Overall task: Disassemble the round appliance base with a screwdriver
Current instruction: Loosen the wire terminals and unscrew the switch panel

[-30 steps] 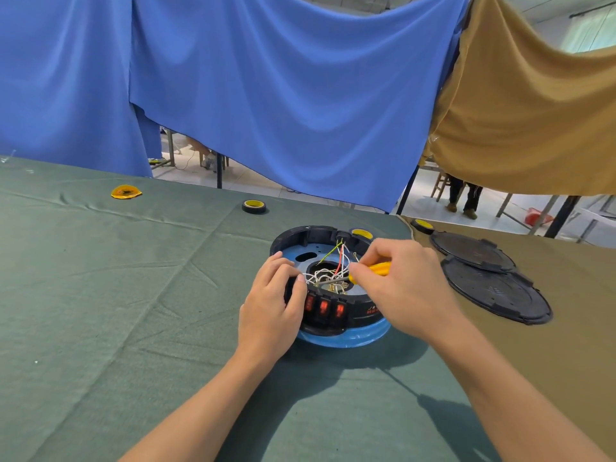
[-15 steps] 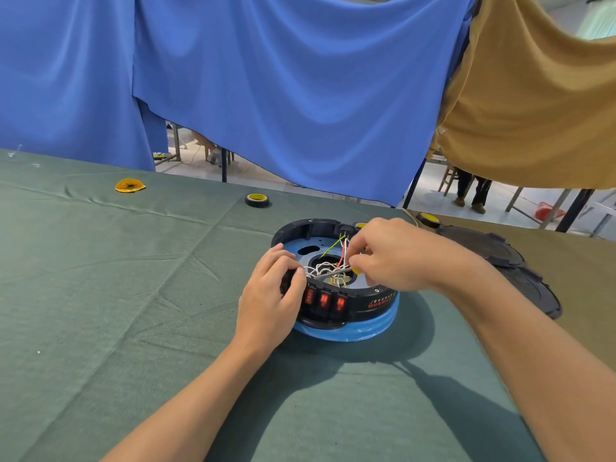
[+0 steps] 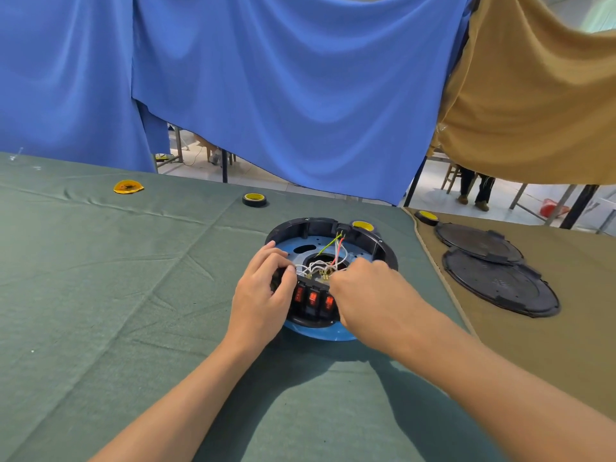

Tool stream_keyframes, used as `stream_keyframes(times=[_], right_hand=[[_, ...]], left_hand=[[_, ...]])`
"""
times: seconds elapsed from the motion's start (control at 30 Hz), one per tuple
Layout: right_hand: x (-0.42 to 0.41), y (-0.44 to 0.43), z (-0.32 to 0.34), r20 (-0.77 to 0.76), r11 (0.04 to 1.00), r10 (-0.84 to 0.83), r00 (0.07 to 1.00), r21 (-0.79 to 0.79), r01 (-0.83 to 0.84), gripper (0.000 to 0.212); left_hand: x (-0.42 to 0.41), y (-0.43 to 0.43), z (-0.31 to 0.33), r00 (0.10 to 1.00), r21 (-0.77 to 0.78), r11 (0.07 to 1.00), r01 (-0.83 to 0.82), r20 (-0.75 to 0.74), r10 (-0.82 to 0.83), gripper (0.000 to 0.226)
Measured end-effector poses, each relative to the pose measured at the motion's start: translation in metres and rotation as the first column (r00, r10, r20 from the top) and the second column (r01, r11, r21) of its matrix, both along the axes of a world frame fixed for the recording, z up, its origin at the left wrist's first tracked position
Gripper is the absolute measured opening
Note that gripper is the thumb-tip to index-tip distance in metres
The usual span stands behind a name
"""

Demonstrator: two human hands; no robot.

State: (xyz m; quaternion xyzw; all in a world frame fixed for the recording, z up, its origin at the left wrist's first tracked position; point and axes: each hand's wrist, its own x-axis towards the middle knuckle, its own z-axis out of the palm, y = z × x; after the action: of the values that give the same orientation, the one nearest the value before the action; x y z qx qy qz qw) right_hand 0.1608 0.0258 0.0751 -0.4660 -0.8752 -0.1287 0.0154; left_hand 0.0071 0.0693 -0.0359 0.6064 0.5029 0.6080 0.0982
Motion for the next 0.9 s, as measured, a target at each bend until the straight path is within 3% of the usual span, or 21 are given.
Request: stream_keyframes(times=[0.17,0.33,0.47,0.57,0.7,0.9], right_hand=[[0.011,0.008,-0.003,-0.086,1.0,-0.001,0.996,0.006,0.001,0.041],[0.031,0.013,0.007,-0.362,0.979,-0.107,0.926,-0.199,0.035,0.019],[0.049,0.014,0.014,-0.61,0.928,-0.243,0.754,-0.372,-0.002,0.006],[0.05,0.013,0.015,-0.753,0.936,-0.232,0.616,-0.346,-0.071,0.008],[0.031,0.015,-0.002,-0.766,0.966,-0.183,0.616,-0.258,-0.034,0.005],[0.026,0.032,-0.005,-0.845,0.934,-0.26,0.468,-0.343,-0.101,0.005]], left_hand=[[-0.001,0.0,0.0,1.0,0.007,1.0,-0.01,-0.004,0.01,0.02],[-0.007,0.001,0.002,0.998,-0.029,0.999,0.046,0.037,-0.045,0.021],[-0.016,0.005,0.006,0.969,-0.113,0.977,0.181,0.189,-0.158,0.018],[-0.017,0.007,0.008,0.944,-0.171,0.97,0.174,0.309,-0.115,0.03],[-0.018,0.013,0.014,0.941,-0.254,0.956,0.145,0.334,-0.054,0.05],[-0.024,0.016,0.027,0.902,-0.313,0.899,0.306,0.397,-0.169,0.045]])
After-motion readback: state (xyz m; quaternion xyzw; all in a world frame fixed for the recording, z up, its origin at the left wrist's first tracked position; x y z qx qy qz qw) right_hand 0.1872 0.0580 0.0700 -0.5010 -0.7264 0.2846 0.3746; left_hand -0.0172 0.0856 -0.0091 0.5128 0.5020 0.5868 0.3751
